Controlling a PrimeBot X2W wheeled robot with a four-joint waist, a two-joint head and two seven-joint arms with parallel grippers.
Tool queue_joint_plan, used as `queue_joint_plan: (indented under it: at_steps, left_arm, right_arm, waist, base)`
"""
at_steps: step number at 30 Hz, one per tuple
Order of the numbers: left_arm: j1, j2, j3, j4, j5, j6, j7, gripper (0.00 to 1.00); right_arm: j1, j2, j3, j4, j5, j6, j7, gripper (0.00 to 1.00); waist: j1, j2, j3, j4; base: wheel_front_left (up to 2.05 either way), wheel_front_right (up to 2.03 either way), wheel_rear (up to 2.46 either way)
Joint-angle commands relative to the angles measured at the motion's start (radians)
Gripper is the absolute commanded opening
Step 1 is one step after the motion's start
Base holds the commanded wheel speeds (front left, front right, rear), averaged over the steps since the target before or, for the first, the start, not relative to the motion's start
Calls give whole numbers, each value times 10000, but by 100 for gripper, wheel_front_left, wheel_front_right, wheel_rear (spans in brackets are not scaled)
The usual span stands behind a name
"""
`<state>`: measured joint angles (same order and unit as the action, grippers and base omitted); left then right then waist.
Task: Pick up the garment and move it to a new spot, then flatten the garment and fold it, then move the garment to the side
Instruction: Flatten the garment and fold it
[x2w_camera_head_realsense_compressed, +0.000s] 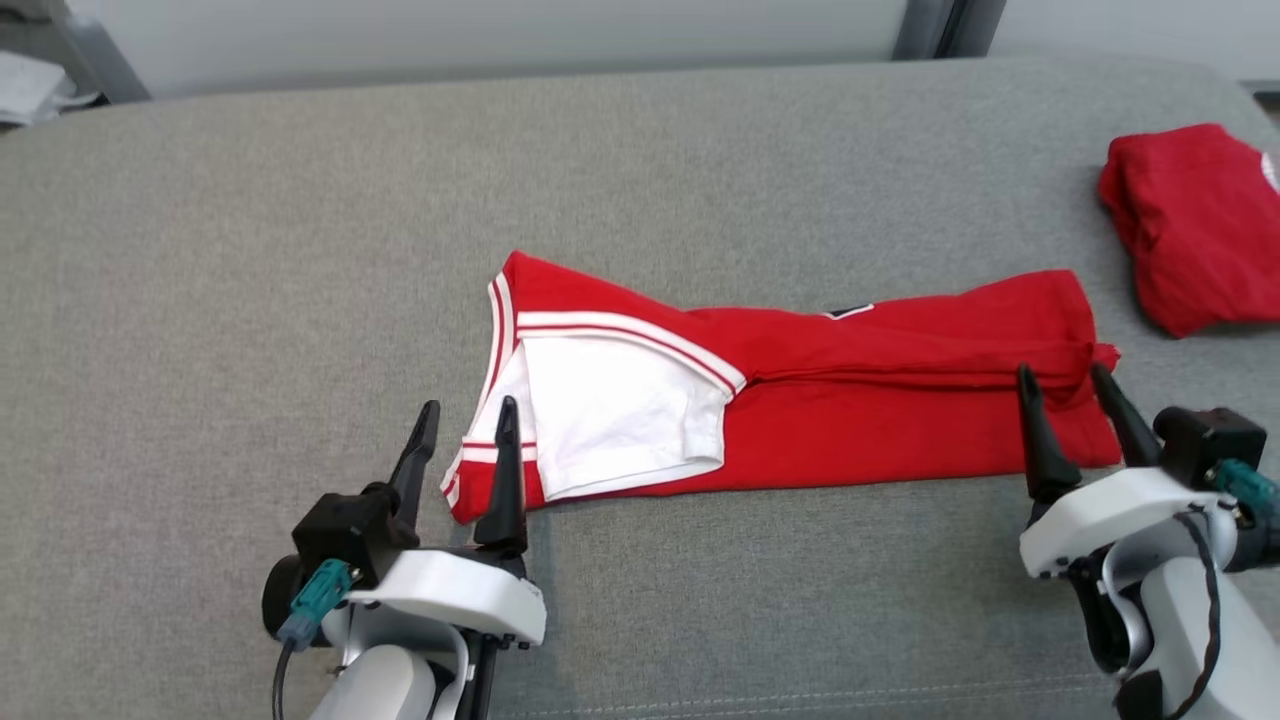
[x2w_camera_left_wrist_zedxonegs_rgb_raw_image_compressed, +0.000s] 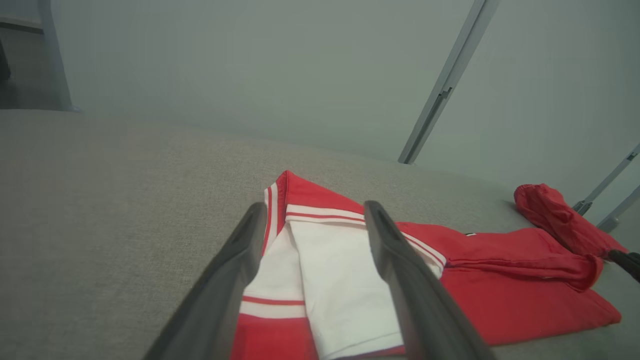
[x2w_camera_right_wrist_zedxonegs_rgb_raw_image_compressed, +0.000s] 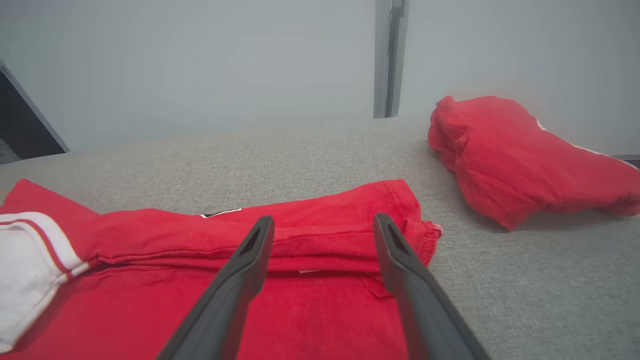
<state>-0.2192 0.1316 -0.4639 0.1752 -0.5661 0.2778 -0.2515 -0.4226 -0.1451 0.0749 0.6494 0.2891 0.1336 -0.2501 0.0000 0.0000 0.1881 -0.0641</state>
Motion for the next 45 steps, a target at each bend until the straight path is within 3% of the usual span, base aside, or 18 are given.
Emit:
queue_joint_plan:
  at_steps: [1,8,18,33,45]
  left_arm:
    - [94,-45,623,-374,384,-103,-96,100]
    - [1013,-420,1628,-846,1792,-642,-100,100]
    - [2098,-767,2833,-1494,2931,-1171,-102,100]
    - [3248,-812,3420,-2033,3422,-1073,-102,100]
    - [3600,-813,3314,-1926,3624,-1139,-103,100]
  right_arm:
    - [225,44,220,-451,-149,-29,-116,100]
    - [1102,229,307,-1518,-114,-29,-116,100]
    - [2514,377,35,-2703,117,-29,-116,100]
    - [3610,471,-91,-3165,669,-29,-116,100]
    - [3772,377,38,-3254,640,-29,-116,100]
  waist:
    - [0,0,-442,-149]
    - [0,0,-1058,-331]
    - [0,0,-1708,-443]
    - [0,0,-2234,-505]
    - [0,0,-2309,-422]
  base:
    - [0,0,0]
    - [0,0,0]
    - [0,0,0]
    - [0,0,0]
    - [0,0,0]
